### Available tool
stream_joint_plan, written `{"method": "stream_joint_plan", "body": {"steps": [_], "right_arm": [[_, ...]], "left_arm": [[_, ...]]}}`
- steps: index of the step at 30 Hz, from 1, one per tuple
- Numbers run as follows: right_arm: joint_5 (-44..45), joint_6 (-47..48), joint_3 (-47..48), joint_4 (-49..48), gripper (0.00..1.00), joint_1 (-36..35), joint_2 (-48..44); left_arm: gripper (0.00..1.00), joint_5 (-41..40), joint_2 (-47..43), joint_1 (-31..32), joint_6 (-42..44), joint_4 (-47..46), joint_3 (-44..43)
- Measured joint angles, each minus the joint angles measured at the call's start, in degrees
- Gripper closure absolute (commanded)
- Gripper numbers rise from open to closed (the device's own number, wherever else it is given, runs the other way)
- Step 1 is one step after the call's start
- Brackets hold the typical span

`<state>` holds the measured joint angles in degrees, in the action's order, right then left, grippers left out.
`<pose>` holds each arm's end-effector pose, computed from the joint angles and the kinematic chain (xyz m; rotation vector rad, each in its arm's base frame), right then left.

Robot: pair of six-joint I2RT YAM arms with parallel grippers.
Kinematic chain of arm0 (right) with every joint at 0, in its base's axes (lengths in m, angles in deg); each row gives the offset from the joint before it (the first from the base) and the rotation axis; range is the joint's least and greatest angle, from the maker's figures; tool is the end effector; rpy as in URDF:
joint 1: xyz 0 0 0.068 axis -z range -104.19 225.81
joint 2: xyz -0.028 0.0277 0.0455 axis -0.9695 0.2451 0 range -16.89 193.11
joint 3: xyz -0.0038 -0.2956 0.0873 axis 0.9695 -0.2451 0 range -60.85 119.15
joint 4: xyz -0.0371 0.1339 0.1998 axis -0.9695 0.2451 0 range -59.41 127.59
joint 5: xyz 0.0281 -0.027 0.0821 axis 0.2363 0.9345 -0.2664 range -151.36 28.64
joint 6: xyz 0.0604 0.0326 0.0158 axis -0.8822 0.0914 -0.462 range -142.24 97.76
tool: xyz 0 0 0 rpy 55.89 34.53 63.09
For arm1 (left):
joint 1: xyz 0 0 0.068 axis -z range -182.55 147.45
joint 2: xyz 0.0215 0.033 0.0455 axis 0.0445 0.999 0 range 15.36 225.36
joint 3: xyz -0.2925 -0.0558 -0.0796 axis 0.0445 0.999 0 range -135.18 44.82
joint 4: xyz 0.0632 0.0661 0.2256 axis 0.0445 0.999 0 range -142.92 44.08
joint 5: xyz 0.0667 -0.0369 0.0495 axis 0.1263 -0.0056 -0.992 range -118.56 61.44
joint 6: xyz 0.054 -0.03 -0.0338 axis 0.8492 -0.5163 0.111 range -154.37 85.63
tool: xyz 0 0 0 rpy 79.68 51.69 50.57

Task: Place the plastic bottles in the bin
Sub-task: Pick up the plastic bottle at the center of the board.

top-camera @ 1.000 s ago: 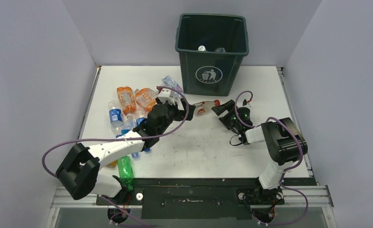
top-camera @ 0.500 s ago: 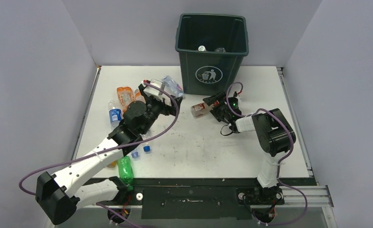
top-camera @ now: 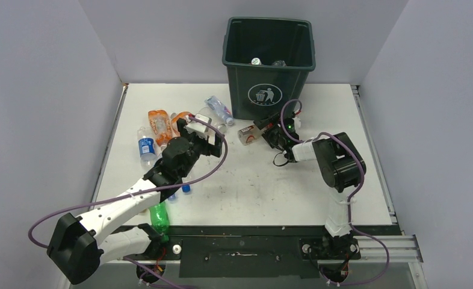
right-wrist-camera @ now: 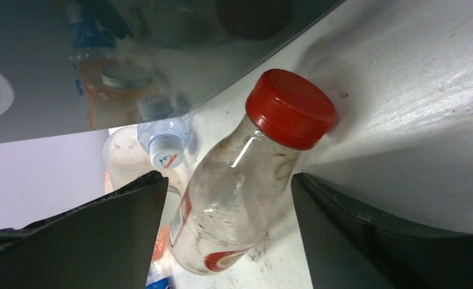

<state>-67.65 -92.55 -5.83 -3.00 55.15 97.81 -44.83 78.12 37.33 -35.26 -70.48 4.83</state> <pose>0.3992 0.1574 0.1643 0.8581 2.0357 1.0672 0.1965 -0.1430 0.3368 0.3482 1.6301 -0.3041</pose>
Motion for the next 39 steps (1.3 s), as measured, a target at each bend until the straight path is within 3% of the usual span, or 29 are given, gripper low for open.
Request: {"method": "stream_joint_plan", "body": {"steps": [10,15,21,27,33,39], "right_arm": [[-0.17,-1.55,1.51,-4.00,0.76,-0.04,4.37],[-0.20,-2.75,-0.11,-7.58,0.93,-0.07,4.81],[-0.59,-2.45,-8.66,-12.70,0.95,0.04,0.55],[-3.17,3.19,-18.14,-7.56,0.95,1.11,-11.17],[-8.63,14.58,-24.46,2.14,0.95,1.55,-33.40],[-15.50,24.87,-26.03,7.69,0.95,1.03,-60.67]], "left_arm": [[0.04,0.02,-1.81,-0.13,-1.66,-0.24,0.00],[0.04,0.07,-1.84,0.33,-1.68,-0.24,0.00],[0.04,0.24,-2.14,0.68,-1.75,-0.24,0.00],[0.04,2.29,-2.89,0.98,-2.40,0.07,-0.02],[0.04,10.95,-3.30,1.36,-5.01,5.20,-3.04],[0.04,29.57,-3.87,2.34,-8.20,5.90,-7.04]]}}
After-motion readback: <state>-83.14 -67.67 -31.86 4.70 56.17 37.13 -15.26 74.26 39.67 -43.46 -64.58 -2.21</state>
